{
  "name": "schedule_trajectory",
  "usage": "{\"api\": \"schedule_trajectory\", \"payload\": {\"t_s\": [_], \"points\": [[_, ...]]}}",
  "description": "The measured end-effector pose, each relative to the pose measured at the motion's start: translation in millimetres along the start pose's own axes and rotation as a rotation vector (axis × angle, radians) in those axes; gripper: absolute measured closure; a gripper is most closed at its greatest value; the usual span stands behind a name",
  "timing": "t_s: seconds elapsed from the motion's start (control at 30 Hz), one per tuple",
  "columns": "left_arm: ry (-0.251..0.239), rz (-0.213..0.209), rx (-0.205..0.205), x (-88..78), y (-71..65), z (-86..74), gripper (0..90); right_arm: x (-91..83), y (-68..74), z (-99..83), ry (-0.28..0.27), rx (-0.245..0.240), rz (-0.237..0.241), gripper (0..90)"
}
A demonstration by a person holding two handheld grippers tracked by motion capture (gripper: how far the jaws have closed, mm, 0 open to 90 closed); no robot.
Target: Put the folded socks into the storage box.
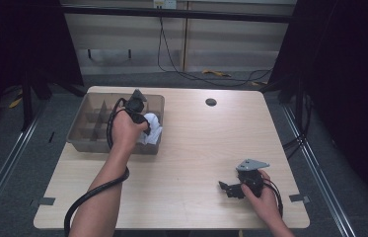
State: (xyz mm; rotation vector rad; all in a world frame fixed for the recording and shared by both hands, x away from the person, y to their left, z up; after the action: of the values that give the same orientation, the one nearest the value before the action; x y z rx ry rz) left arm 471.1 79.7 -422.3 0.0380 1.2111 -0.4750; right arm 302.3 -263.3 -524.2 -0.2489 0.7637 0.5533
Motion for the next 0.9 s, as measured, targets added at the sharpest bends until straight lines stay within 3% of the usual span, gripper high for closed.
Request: {"api": "schedule_trajectory", "payload": {"t_s": [0.27,0.9], "points": [[0.008,0.061,0.033,6.9,-3.3,-2.3,71.4,0.1,0.3,0.1,0.001,0.002,0.002,9.2],[0.061,0.086,0.053,33.7,-5.3,-9.6,70.9,0.6,-0.1,0.5,-0.001,-0.006,0.004,9.2]]}}
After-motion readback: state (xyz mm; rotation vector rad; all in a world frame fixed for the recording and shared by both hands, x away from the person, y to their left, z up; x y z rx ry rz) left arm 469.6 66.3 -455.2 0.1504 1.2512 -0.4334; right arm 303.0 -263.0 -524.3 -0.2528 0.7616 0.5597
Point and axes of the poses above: each handheld gripper's, and its own axes: x roughly forward along the jaws, z roughly out of its top, y roughly to its left, the point moved 3 cm from there along x, roughly forward along the jaws, and after that the axes turned 1 degree about -x, right-handed, at the moved point
